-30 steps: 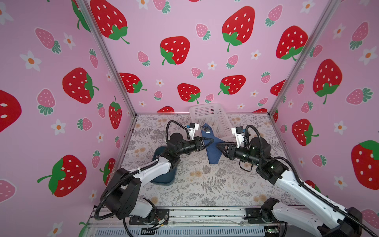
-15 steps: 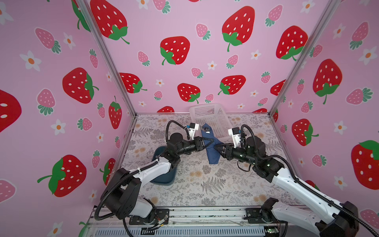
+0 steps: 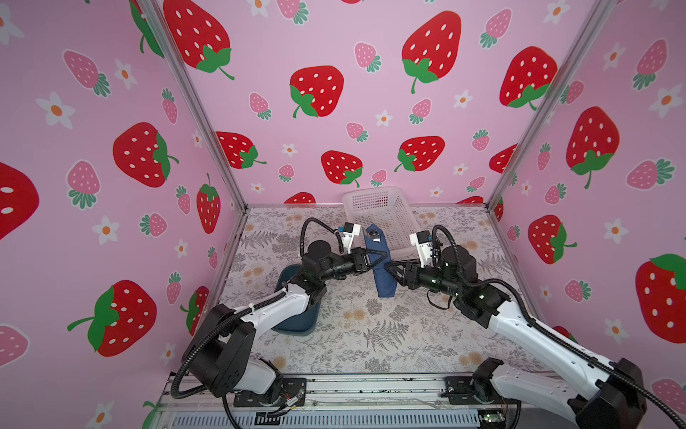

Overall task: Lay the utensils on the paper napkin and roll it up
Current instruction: 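Move the right gripper up along the bundle to regrip the napkin wrap, then hold the blue napkin bundle upright with both grippers, pressing the wrap closed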

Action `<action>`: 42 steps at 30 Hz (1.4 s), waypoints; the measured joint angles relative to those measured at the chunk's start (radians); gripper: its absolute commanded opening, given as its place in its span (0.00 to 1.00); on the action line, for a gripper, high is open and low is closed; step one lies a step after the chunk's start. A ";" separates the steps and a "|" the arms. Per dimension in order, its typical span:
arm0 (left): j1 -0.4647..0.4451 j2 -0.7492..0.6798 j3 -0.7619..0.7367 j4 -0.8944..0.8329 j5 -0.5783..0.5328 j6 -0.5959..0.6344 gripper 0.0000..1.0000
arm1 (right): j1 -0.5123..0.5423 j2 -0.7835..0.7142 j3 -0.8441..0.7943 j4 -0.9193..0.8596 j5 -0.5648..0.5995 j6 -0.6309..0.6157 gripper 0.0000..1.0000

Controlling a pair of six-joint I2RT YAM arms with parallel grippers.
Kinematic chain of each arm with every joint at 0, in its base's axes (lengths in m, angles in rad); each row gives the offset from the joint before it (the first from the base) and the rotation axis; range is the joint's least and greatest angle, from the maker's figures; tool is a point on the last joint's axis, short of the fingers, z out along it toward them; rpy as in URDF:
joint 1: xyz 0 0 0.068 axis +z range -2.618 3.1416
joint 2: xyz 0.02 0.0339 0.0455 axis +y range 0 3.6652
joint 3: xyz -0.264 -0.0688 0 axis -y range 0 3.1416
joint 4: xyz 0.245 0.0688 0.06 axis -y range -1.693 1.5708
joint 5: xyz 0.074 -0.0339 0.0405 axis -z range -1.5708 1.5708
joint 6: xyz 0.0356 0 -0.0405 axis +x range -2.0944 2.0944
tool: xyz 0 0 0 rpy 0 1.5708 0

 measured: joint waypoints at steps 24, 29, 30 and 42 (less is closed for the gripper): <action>0.000 -0.011 0.000 -0.002 0.018 -0.006 0.07 | 0.000 0.023 -0.029 0.116 -0.180 0.031 0.47; -0.001 -0.031 0.000 -0.003 0.018 -0.007 0.07 | 0.000 0.030 -0.031 0.134 -0.191 0.034 0.49; -0.001 -0.036 0.000 -0.005 0.018 -0.007 0.07 | 0.000 0.030 -0.032 0.135 -0.191 0.035 0.50; -0.003 -0.048 0.002 -0.014 0.024 -0.006 0.07 | 0.000 0.032 -0.046 0.191 -0.250 0.060 0.38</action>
